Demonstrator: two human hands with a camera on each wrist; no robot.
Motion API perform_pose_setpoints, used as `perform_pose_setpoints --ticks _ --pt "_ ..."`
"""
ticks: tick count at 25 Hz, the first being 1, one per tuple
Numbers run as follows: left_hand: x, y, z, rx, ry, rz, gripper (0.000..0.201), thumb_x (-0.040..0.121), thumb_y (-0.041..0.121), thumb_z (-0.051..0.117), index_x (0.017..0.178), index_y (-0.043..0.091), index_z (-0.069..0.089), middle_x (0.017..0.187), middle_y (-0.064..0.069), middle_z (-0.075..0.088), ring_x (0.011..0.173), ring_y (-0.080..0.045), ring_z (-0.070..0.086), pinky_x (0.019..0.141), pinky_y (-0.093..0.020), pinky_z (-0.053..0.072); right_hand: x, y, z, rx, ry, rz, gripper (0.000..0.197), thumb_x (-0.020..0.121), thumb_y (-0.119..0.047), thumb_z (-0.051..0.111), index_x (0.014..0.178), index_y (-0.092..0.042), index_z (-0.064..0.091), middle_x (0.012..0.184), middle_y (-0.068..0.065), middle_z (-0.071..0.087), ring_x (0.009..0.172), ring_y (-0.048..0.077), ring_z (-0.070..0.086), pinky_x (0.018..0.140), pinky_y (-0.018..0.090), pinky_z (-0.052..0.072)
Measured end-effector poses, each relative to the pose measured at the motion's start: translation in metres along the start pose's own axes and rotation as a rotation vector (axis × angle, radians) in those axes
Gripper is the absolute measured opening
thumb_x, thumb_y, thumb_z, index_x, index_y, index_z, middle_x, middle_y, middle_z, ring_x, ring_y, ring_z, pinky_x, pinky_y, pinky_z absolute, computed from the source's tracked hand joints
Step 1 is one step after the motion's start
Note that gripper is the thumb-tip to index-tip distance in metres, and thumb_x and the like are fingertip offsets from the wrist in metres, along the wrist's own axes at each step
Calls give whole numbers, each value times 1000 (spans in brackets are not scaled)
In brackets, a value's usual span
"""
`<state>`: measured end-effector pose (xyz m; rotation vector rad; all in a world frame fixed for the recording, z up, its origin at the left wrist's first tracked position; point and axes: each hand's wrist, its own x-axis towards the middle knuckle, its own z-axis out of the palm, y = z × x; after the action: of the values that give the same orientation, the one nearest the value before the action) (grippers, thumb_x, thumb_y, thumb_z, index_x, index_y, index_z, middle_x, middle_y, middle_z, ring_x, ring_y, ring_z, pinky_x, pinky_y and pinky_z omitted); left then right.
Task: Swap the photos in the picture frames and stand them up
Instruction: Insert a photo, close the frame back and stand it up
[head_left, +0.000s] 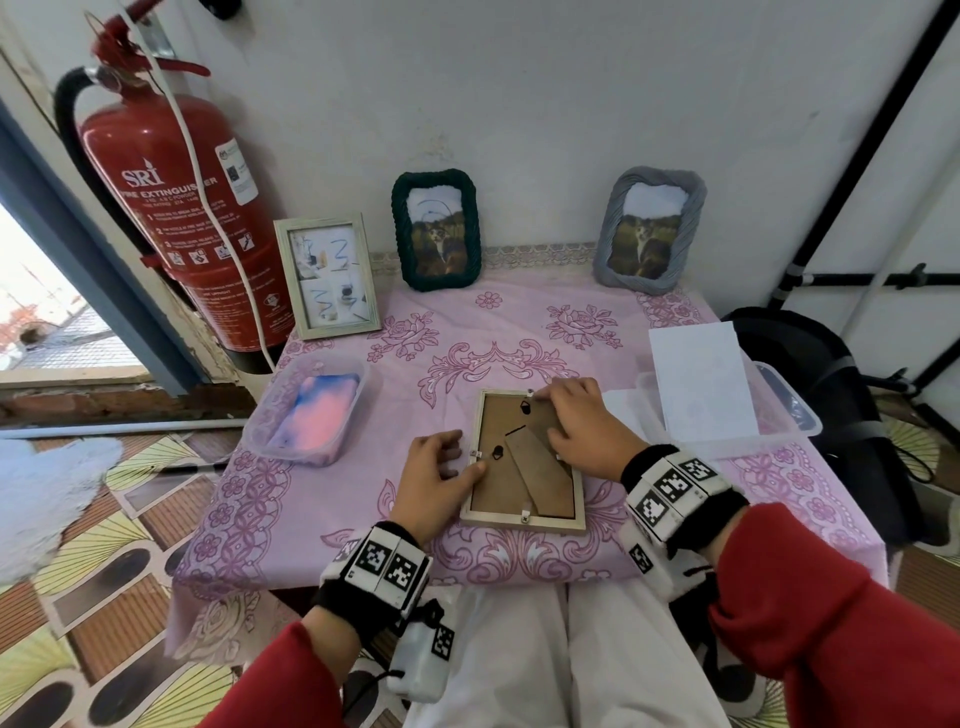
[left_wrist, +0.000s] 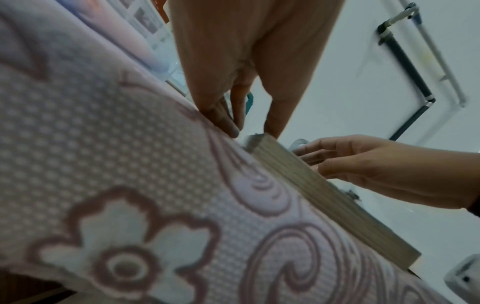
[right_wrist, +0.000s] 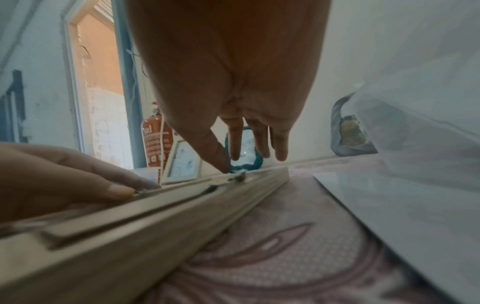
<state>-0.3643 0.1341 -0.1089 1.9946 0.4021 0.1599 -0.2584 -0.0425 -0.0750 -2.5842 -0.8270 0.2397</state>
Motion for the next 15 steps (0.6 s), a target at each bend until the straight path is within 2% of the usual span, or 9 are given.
perform_pose_setpoints --ticks 2,4,6,8,10,13,15 --pt "-2 -1 -1 133 53 -7 44 79 29 72 118 12 60 112 -3 44 104 -13 52 87 -14 39 -10 0 -2 -42 51 -46 39 87 -10 47 126 -13 48 127 9 45 123 23 31 102 31 32" --pt "-3 -1 -2 206 55 -8 42 74 33 76 111 15 66 103 2 43 104 -11 47 93 -19 38 -20 1 -3 -26 9 -53 33 88 -13 49 120 -14 52 120 8 49 116 21 35 95 27 33" --pt "-3 1 -2 168 67 -15 34 72 26 78 102 14 70 104 1 46 108 -13 47 100 -27 40 -26 2 -2 -9 -44 -46 31 87 -12 49 118 -14 53 117 6 49 112 20 35 89 24 30" --pt "-1 5 -2 2 89 -53 21 73 15 77 92 15 68 114 -5 52 110 -18 53 102 -35 43 -30 2 0 18 -45 -38 32 87 -10 49 118 -14 53 116 6 48 112 20 35 88 24 29" --pt "1 9 0 -153 74 -87 18 76 6 73 90 11 63 116 -14 60 102 -22 60 97 -39 49 -31 3 1 55 -17 -28 32 87 -10 49 118 -15 54 116 5 48 113 21 35 91 25 30" --pt "1 16 3 -312 3 -116 20 80 0 66 98 0 58 106 -24 66 85 -23 65 74 -31 58 -32 3 0 134 25 -4 30 88 -13 50 117 -18 55 110 0 47 113 19 37 90 24 31" --pt "-1 23 3 -464 -35 -125 27 79 -1 69 104 0 57 105 -26 66 81 -23 67 69 -28 58 -33 1 -1 149 62 2 28 89 -15 50 116 -20 56 109 -2 49 113 19 39 91 26 32"
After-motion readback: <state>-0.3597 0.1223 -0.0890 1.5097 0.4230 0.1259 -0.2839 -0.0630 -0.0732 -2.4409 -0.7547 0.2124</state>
